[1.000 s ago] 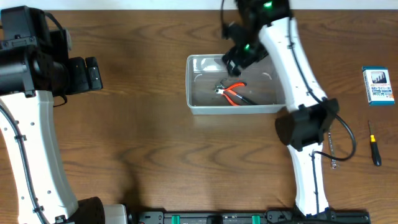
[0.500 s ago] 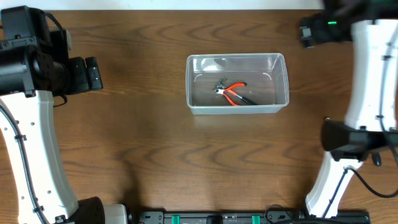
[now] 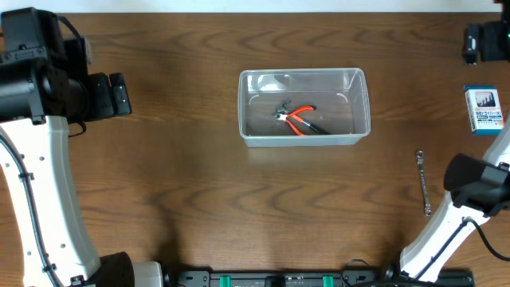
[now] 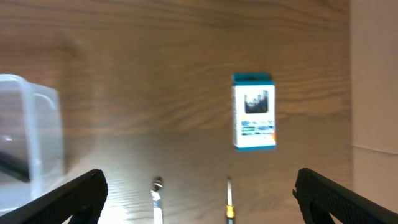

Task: Pack container
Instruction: 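Raise the right gripper and move it toward the blue screwdriver box, then lower the right gripper onto the blue boxed screwdriver set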

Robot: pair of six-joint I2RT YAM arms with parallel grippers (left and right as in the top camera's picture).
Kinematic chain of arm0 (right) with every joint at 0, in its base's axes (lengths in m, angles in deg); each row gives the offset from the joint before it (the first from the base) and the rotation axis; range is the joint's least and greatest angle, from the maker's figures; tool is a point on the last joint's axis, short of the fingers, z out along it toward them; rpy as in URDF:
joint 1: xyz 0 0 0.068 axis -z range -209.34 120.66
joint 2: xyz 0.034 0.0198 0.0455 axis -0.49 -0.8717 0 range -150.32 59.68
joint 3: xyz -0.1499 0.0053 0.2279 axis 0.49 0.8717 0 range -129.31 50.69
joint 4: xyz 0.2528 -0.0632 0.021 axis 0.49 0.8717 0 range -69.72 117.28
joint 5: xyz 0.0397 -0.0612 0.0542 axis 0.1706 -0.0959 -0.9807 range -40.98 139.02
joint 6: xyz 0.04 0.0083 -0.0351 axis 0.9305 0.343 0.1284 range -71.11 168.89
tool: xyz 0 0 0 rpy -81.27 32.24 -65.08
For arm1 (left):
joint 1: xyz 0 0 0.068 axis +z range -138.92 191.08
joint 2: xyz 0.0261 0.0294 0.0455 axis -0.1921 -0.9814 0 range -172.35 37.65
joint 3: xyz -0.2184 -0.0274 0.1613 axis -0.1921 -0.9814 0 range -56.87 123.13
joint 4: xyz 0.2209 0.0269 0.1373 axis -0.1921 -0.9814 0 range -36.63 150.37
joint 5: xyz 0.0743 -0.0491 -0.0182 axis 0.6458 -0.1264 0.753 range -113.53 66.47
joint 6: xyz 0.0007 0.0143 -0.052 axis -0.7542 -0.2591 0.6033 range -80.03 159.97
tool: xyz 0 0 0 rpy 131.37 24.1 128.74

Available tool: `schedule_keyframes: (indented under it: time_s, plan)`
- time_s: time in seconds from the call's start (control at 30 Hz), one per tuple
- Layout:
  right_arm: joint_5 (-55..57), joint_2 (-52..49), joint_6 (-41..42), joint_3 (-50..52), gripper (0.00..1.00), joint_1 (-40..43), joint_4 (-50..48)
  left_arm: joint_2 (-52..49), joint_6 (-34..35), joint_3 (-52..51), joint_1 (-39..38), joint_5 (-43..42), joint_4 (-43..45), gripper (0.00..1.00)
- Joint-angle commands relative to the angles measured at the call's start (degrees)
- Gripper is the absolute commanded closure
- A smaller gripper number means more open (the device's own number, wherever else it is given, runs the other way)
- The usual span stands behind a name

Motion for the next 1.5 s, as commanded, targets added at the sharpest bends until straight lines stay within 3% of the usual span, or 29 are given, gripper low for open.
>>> schedule_keyframes:
  time_s: [0.0,0.1,0.5,0.67,0.73,1.03,1.47]
  plan:
    - [-1.11,-1.18,-5.77,-0.31,0.01,4.07,-0.68,-0.24,0.52,1.09,0.17,0.07,-0.07,0.02]
    - [-7.82,-2.27,-15.08,-0.26,0.01,7.34,-1.40,-0.24,0.52,1.09,0.17,0.07,-0.07,0.02]
    - [-8.57,-13.11,-9.14,-0.24,0.01,12.70,-3.93,-0.24,0.52,1.09,0.17,0.07,-0.04,0.02]
    - [-2.58,-18.43,-0.59,-0.26,0.07,12.70,-3.45,-0.24,0.52,1.09,0.17,0.07,-0.04,0.02]
    - [-4.17,-20.00,-0.96,-0.24,0.01,12.85,-3.23,-0.24,0.55,1.09,0.17,0.07,-0.04,0.02]
    - [-3.28,-24.13,-5.11,-0.24,0.01,13.16,-2.89,-0.24,0.52,1.09,0.17,0.07,-0.04,0.02]
    - [-0.83,-27.47,-4.20,-0.24,0.01,15.10,-7.21,-0.24,0.52,1.09,0.17,0.07,-0.04,0.02]
